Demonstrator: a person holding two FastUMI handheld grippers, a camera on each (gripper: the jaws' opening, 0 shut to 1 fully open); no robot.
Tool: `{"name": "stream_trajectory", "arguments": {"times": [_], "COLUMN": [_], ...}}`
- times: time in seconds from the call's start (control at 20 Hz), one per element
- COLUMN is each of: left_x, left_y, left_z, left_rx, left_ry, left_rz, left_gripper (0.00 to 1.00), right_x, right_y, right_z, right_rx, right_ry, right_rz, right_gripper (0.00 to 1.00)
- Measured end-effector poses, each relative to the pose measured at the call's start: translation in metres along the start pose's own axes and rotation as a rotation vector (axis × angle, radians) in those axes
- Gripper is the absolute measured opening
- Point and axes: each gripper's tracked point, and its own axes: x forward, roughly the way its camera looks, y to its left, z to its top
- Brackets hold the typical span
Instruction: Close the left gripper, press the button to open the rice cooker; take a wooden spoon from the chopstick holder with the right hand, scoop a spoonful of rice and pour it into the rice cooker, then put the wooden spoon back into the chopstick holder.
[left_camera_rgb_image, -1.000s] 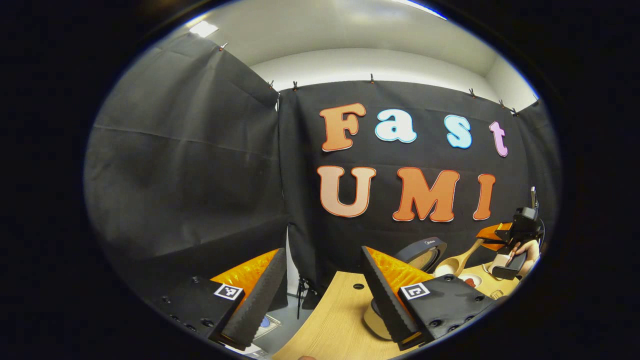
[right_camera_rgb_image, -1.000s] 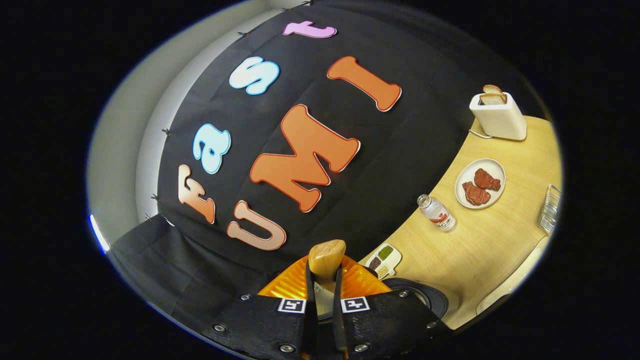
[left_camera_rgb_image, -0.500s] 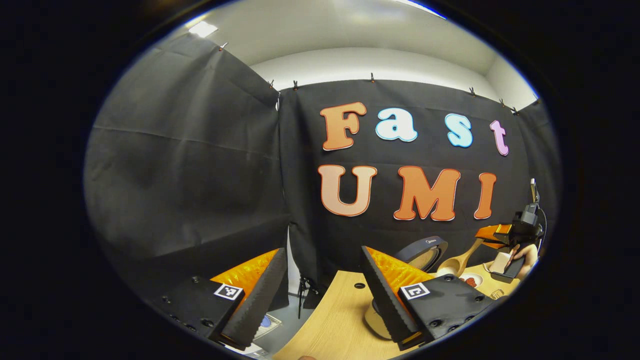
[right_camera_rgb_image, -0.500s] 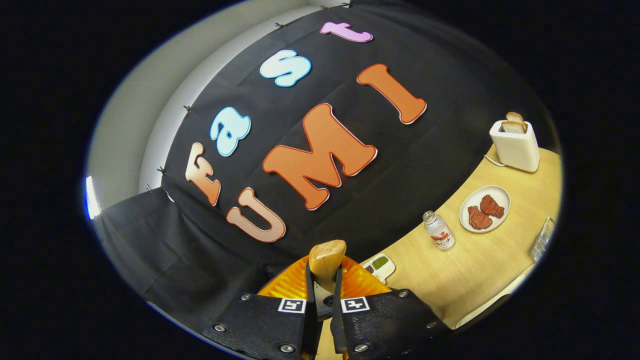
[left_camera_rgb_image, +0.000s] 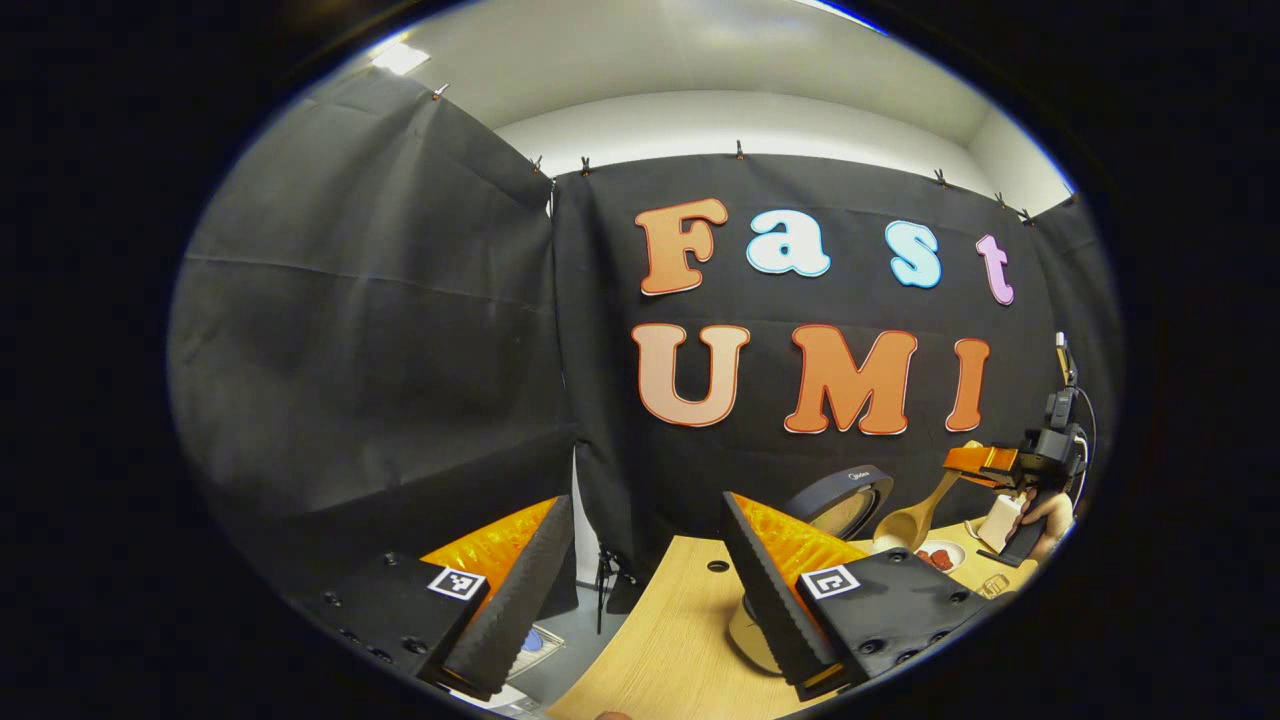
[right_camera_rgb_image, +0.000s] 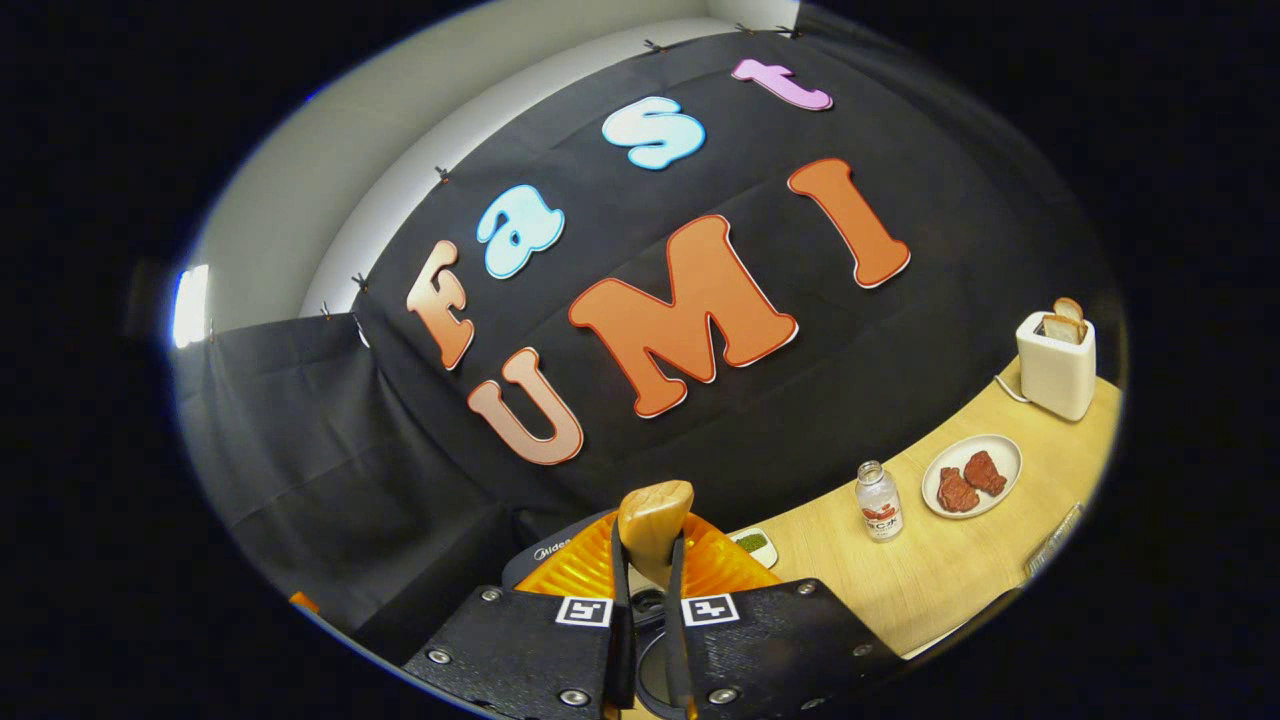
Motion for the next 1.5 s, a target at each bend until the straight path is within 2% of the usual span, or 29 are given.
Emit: {"name": "stream_trajectory", "arguments": {"times": [0.3,0.7,1.0,1.1,1.3,1.5], "left_x": [-0.002,-0.003,-0.007,-0.009,-0.012,-0.011], "left_y": [0.001,0.004,0.007,0.007,0.005,-0.001], "left_z": [-0.003,-0.009,-0.009,-0.010,-0.013,-0.011], "left_rx": [0.000,-0.008,-0.008,-0.008,-0.012,-0.008], "left_ry": [0.010,0.020,0.022,0.023,0.029,0.024], "left_rz": [-0.001,0.007,0.017,0.020,0.025,0.028], "left_gripper": [0.96,1.00,0.98,0.97,1.00,1.00], "right_x": [-0.010,-0.017,-0.020,-0.019,-0.020,-0.029], "right_y": [0.022,0.050,0.057,0.055,0.041,0.024], "right_z": [-0.005,-0.017,-0.033,-0.035,-0.041,-0.024], "right_rx": [-0.143,-0.383,-0.471,-0.471,-0.387,-0.313], "right_ry": [-0.006,-0.023,-0.017,-0.015,0.007,0.001], "right_rz": [0.050,0.128,0.164,0.162,0.159,0.138], "right_gripper": [0.11,0.11,0.11,0.11,0.11,0.11]}}
